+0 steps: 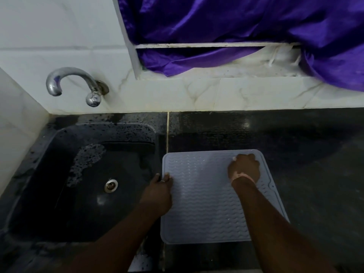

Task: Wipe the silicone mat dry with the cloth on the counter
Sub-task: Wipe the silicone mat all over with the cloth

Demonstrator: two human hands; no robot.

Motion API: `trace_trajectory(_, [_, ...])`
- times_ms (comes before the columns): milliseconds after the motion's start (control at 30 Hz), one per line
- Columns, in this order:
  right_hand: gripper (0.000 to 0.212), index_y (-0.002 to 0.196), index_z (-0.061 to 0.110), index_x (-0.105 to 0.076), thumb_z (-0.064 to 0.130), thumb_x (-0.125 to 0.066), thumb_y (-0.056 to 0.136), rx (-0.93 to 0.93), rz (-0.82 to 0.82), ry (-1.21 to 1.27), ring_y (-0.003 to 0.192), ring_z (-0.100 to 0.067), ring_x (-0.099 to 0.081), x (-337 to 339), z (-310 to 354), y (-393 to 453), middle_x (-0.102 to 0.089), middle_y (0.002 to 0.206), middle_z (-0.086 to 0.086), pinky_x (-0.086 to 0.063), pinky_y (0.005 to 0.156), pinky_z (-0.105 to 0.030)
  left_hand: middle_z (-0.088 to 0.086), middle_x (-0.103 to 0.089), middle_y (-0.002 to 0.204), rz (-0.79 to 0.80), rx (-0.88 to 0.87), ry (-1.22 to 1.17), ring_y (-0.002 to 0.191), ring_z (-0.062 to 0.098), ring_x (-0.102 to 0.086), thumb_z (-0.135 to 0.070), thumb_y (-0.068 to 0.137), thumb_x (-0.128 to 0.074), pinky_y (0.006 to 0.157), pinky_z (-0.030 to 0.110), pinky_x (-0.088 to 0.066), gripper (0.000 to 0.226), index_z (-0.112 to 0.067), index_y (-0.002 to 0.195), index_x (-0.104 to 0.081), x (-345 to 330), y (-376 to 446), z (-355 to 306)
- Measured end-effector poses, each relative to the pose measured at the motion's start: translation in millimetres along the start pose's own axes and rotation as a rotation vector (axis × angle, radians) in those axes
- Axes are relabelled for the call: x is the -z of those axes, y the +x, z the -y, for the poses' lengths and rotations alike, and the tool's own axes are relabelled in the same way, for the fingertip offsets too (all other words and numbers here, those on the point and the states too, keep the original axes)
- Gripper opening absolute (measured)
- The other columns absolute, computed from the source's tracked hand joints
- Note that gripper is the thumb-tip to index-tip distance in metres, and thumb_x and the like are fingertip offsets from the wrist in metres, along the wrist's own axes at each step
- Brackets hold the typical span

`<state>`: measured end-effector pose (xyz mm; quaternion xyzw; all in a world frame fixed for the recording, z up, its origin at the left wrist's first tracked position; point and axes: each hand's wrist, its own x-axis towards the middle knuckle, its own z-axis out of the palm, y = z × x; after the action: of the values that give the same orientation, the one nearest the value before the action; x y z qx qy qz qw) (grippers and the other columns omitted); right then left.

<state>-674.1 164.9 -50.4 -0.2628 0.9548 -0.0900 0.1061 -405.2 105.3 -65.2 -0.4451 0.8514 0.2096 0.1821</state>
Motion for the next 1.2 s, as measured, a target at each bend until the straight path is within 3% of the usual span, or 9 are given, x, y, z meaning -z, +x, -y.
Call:
trace_trajectory(333, [0.022,0.104,0.014,-0.072,0.026,-0.057,0.093,0.537,0.283,0.119,0.105,-0.028,-0.060,-48,131,-93,-0.060,0.117,-0.007,-0.053,0.085,-0.037,0.001,-0.025,0.163,0.025,-0.008,0.034,0.153,0.035,-0.011,-0.030,0.094,-0.048,0.125,0.047,-0.010,0.066,-0.020,0.156,-0.028,-5,3,11])
trace_trajectory(433, [0.030,0.098,0.016,-0.075,0.033,-0.051,0.099,0.424,0.186,0.127,0.094,-0.025,-0.067,-26,93,-55,-0.069,0.099,-0.006,-0.057,0.083,-0.037,-0.004,-0.001,0.168,0.086,-0.031,0.002,0.153,0.038,0.006,-0.026,0.092,-0.048,0.123,0.051,-0.009,0.082,-0.025,0.160,-0.002,-1,3,12])
trace_trajectory(567, [0.032,0.111,0.012,-0.069,0.031,-0.046,0.100,-0.001,-0.032,0.003,0.108,-0.034,-0.057,-1,12,-1,-0.059,0.117,-0.014,-0.054,0.085,-0.045,-0.004,0.003,0.168,0.079,-0.027,-0.003,0.153,0.036,0.010,-0.028,0.092,-0.049,0.124,0.049,-0.003,0.083,-0.027,0.160,-0.001,-2,5,12])
trace_trajectory(667, [0.033,0.118,0.011,-0.065,0.030,-0.045,0.102,-0.051,-0.033,-0.038,0.113,-0.036,-0.052,-9,9,-4,-0.052,0.126,-0.016,-0.051,0.088,-0.047,-0.003,0.004,0.168,0.095,-0.021,0.010,0.153,0.036,0.010,-0.028,0.092,-0.049,0.124,0.049,-0.002,0.083,-0.027,0.160,-0.002,0,7,12])
trace_trajectory(800, [0.027,0.112,0.015,-0.068,0.019,-0.045,0.097,0.282,0.042,-0.025,0.106,-0.029,-0.056,-45,82,-71,-0.056,0.120,-0.011,-0.051,0.089,-0.039,0.001,-0.004,0.168,0.094,-0.043,0.054,0.152,0.040,0.006,-0.031,0.093,-0.049,0.123,0.053,-0.005,0.081,-0.022,0.160,-0.005,1,8,11])
trace_trajectory(900, [0.025,0.111,0.015,-0.069,0.025,-0.054,0.093,0.563,0.196,-0.007,0.107,-0.031,-0.055,-58,123,-105,-0.054,0.120,-0.010,-0.051,0.088,-0.039,0.000,-0.030,0.162,0.110,-0.081,0.111,0.153,0.038,-0.005,-0.038,0.097,-0.047,0.124,0.052,-0.002,0.066,-0.021,0.157,-0.025,1,9,15])
trace_trajectory(967, [0.027,0.110,0.014,-0.070,0.030,-0.055,0.094,0.636,0.304,-0.005,0.107,-0.030,-0.058,-49,127,-94,-0.059,0.118,-0.008,-0.053,0.090,-0.039,-0.001,-0.025,0.164,0.138,-0.072,0.079,0.153,0.039,-0.002,-0.035,0.097,-0.047,0.124,0.053,-0.002,0.067,-0.023,0.158,-0.021,3,9,18])
trace_trajectory(1100, [0.029,0.103,0.018,-0.075,0.036,-0.054,0.098,0.367,0.215,0.170,0.096,-0.023,-0.068,-12,63,-41,-0.073,0.101,-0.003,-0.057,0.088,-0.038,-0.001,0.005,0.168,0.156,-0.052,0.068,0.152,0.041,0.009,-0.029,0.096,-0.046,0.123,0.054,-0.005,0.080,-0.024,0.160,0.001,8,7,11])
trace_trajectory(1200, [0.031,0.112,0.018,-0.070,0.031,-0.045,0.099,0.070,-0.007,0.011,0.107,-0.030,-0.062,10,-15,2,-0.066,0.116,-0.009,-0.055,0.089,-0.042,-0.004,0.006,0.168,0.157,-0.016,0.035,0.153,0.038,0.010,-0.029,0.095,-0.049,0.124,0.050,-0.004,0.082,-0.026,0.161,0.000,10,6,6])
